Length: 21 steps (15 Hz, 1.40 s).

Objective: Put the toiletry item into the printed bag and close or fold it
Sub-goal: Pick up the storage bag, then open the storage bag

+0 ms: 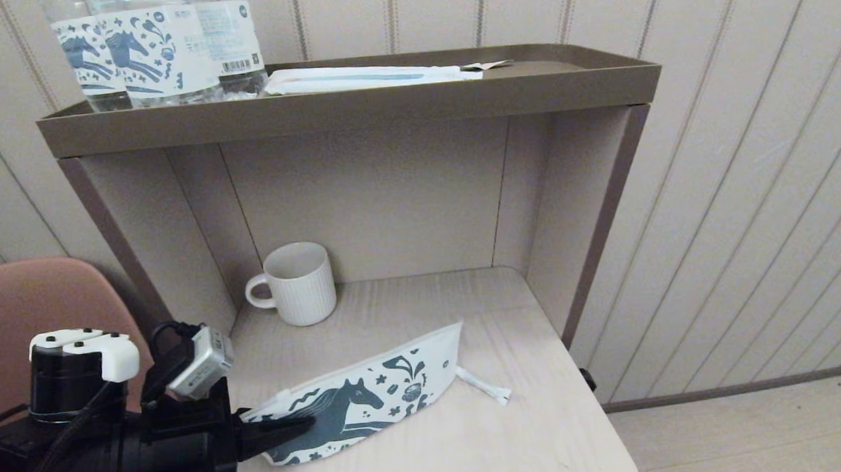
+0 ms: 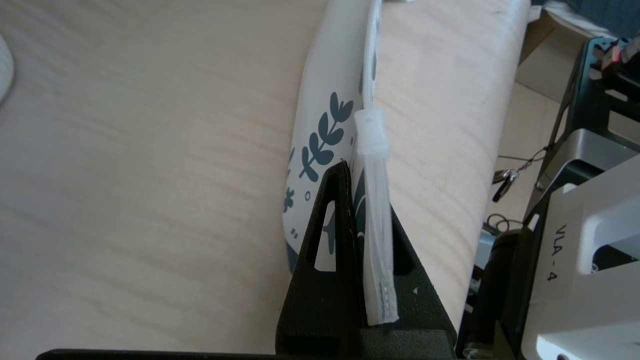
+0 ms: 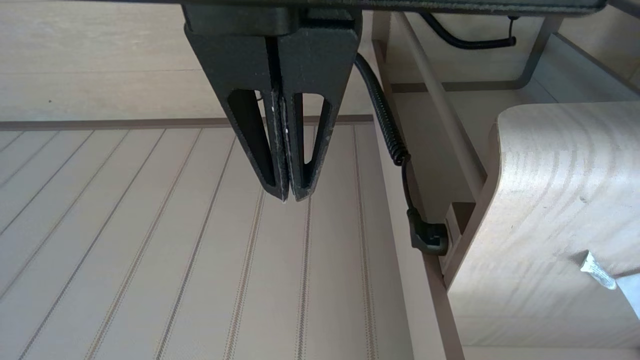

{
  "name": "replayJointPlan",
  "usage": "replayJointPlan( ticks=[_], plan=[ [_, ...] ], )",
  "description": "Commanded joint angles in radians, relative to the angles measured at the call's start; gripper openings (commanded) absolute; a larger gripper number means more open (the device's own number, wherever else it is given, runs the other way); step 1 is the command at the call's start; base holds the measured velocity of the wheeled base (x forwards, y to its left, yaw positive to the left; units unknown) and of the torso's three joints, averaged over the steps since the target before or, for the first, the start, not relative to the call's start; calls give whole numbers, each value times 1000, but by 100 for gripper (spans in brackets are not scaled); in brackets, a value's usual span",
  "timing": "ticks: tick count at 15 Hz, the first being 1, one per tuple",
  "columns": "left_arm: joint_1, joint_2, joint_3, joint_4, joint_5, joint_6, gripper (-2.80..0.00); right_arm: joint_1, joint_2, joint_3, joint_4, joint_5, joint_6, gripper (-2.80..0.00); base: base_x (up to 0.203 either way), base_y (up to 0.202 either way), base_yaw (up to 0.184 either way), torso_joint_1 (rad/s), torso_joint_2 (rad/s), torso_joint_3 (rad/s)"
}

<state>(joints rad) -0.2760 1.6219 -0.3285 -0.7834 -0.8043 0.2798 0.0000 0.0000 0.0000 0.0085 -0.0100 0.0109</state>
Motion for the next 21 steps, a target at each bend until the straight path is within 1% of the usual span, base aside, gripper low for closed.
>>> replayJointPlan(
  ticks=[1, 3, 5, 6, 7, 8, 9, 10, 11, 13, 15, 18, 20, 21],
  plan=[
    [0, -21, -1, -5, -4, 1, -280, 0, 0, 0, 1, -1, 1, -280, 0, 0, 0, 0, 0, 0],
    [0, -62, -17, 4, -3, -17, -280, 0, 0, 0, 0, -1, -3, -280, 0, 0, 0, 0, 0, 0],
    [-5, -124, -56, 41, -1, -76, -280, 0, 0, -1, 2, -1, -6, -280, 0, 0, 0, 0, 0, 0],
    [-19, -150, -92, 91, 0, -90, -280, 1, 0, -6, 8, 3, -26, -280, 0, 0, 0, 0, 0, 0],
    [-34, -176, -119, 157, 1, -95, -280, 1, 0, -22, 42, 8, -36, -280, 0, 0, 0, 0, 0, 0],
    [-53, -203, -142, 235, 3, -96, -280, 2, 0, -63, 78, 15, -37, -280, 0, 0, 0, 0, 0, 0],
    [-71, -229, -172, 310, 4, -97, -280, 1, 6, -134, 125, 38, -37, -280, 0, 0, 0, 0, 0, 0],
    [-85, -249, -201, 366, 4, -96, -280, 1, 12, -220, 189, 82, -36, -280, 0, 0, 0, 0, 0, 0],
    [-102, -256, -221, 401, 5, -97, -280, 0, 23, -306, 259, 126, -35, -280, 0, 0, 0, 0, 0, 0],
    [-134, -258, -239, 427, 7, -97, -280, 0, 124, -454, 345, 178, -32, -280, 0, 0, 0, 0, 0, 0],
    [-161, -255, -248, 432, 8, -97, -280, 19, 267, -591, 376, 204, -16, -280, 0, 0, 0, 0, 0, 0],
    [-186, -251, -272, 464, 10, -97, -280, 109, 531, -801, 401, 239, 53, -280, 0, 0, 0, 0, 0, 0],
    [-192, -239, -283, 479, 10, -97, -280, 177, 723, -979, 458, 255, 103, -280, 0, 0, 0, 0, 0, 0],
    [-196, -230, -289, 480, 10, -97, -280, 231, 813, -1084, 501, 263, 121, -280, 0, 0, 0, 0, 0, 0]
  ],
)
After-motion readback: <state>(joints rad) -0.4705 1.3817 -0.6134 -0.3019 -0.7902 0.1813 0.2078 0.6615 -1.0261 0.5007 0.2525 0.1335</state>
